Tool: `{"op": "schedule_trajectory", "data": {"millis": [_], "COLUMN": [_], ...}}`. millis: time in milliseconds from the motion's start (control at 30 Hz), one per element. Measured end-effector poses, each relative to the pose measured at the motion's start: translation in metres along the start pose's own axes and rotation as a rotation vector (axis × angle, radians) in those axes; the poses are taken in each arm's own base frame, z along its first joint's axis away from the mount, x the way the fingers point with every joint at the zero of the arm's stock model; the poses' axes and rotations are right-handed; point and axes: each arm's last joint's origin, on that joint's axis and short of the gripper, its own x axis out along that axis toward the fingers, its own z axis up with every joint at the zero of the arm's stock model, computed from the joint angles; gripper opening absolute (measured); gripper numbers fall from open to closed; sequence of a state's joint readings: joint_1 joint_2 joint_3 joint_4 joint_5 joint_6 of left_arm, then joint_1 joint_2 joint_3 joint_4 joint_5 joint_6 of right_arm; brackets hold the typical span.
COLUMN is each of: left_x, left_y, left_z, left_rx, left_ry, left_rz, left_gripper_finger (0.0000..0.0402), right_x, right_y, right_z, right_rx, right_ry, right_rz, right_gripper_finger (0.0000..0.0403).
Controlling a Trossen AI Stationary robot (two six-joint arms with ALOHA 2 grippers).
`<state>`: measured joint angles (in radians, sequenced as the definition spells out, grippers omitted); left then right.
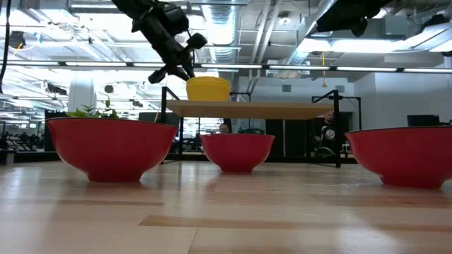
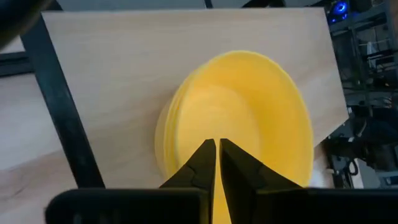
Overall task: Pick & Place Mini bowls
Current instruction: Stack the yellow bowl on top of the yellow bowls on the shelf, then put the bottom left white bowl on the shelf
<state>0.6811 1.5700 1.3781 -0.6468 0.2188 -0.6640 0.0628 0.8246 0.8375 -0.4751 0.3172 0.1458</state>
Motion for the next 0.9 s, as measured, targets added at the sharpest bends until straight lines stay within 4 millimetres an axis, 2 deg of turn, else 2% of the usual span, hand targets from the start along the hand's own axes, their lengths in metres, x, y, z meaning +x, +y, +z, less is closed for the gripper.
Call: {"op": "schedule_trajectory", "data": {"millis": [100,167,300,400,533,633,733,900], "left_x": [0.001,-0.006,-0.04,-0.064,-0.091,-0.097,-0.098,-0.094], "left_y": [0.003,-0.002,-0.026,-0.04,-0.062,-0.069,-0.064,-0.042], "left_z": [0.0,0.003,0.003,-0.01,-0.045,-0.079,-0.114,-0.169], "left_rx": [-0.023,-0.015,0.055,0.148,0.327,0.397,0.403,0.329], "left_ry": [0.003,-0.043,-0.184,-0.214,-0.173,-0.113,-0.068,0.021], "left_rz": [-0.002,-0.04,-0.185,-0.235,-0.313,-0.359,-0.353,-0.311], "left_gripper_finger": [0.0021,0.0021,0.0019,0.0015,0.0011,0.001,0.001,0.001], "right_x": [0.0,0.0,0.0,0.0,0.0,0.0,0.0,0.0], "right_y": [0.0,0.0,0.0,0.0,0.0,0.0,0.0,0.0], "right_z": [0.0,0.0,0.0,0.0,0.0,0.0,0.0,0.0], "right_rx": [0.007,0.007,0.007,0.007,0.006,0.009,0.102,0.194], "right_ry": [0.0,0.0,0.0,0.0,0.0,-0.001,-0.003,-0.003], "right_rz": [0.0,0.001,0.002,0.001,0.002,0.005,0.006,0.006], "right_gripper_finger": [0.009,0.009,0.009,0.009,0.009,0.009,0.009,0.009]}}
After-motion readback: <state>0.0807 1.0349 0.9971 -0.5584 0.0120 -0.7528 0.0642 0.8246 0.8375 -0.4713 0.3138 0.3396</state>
